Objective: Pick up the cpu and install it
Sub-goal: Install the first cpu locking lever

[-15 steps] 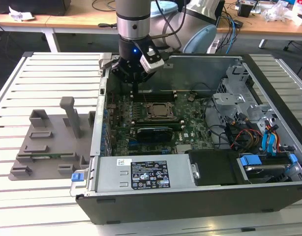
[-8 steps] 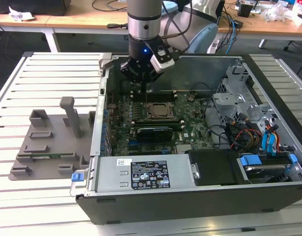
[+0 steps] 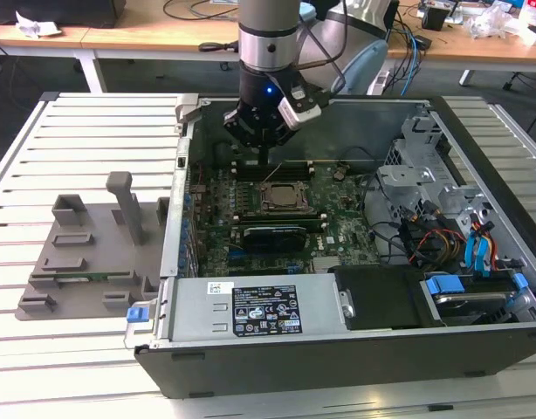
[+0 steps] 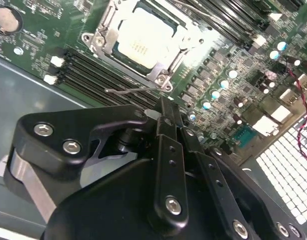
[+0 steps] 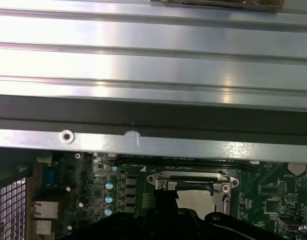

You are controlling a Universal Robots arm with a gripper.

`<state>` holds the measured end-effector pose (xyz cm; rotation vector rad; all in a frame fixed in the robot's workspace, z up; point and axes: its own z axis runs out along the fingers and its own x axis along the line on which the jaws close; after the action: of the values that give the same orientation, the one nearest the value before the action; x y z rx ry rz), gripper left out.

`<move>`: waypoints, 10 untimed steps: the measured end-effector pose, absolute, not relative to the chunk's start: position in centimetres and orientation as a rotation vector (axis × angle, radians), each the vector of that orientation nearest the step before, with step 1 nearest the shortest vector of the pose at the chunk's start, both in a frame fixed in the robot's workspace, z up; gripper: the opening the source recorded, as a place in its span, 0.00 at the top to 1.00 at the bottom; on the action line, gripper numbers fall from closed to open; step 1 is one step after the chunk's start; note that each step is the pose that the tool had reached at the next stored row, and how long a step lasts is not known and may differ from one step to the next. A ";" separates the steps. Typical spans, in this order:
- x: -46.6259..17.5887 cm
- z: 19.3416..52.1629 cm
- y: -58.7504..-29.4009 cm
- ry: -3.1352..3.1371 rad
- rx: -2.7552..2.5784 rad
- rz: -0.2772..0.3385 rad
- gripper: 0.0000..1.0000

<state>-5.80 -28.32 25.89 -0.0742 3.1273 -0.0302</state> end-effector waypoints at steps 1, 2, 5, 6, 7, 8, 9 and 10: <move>-5.6 25.9 -28.3 3.127 -0.074 -0.030 0.89; -5.5 25.9 -28.3 3.127 -0.074 -0.030 0.89; -5.4 25.8 -28.3 3.127 -0.074 -0.030 0.89; -5.3 25.8 -28.3 3.128 -0.074 -0.030 0.89; -5.3 25.7 -28.3 3.127 -0.074 -0.030 0.89; -5.3 25.6 -28.3 3.127 -0.074 -0.030 0.89; -5.2 25.5 -28.3 3.128 -0.075 -0.030 0.89; -5.2 25.3 -28.3 3.128 -0.074 -0.030 0.89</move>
<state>-5.16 -28.32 25.32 -0.0743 3.1278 -0.0302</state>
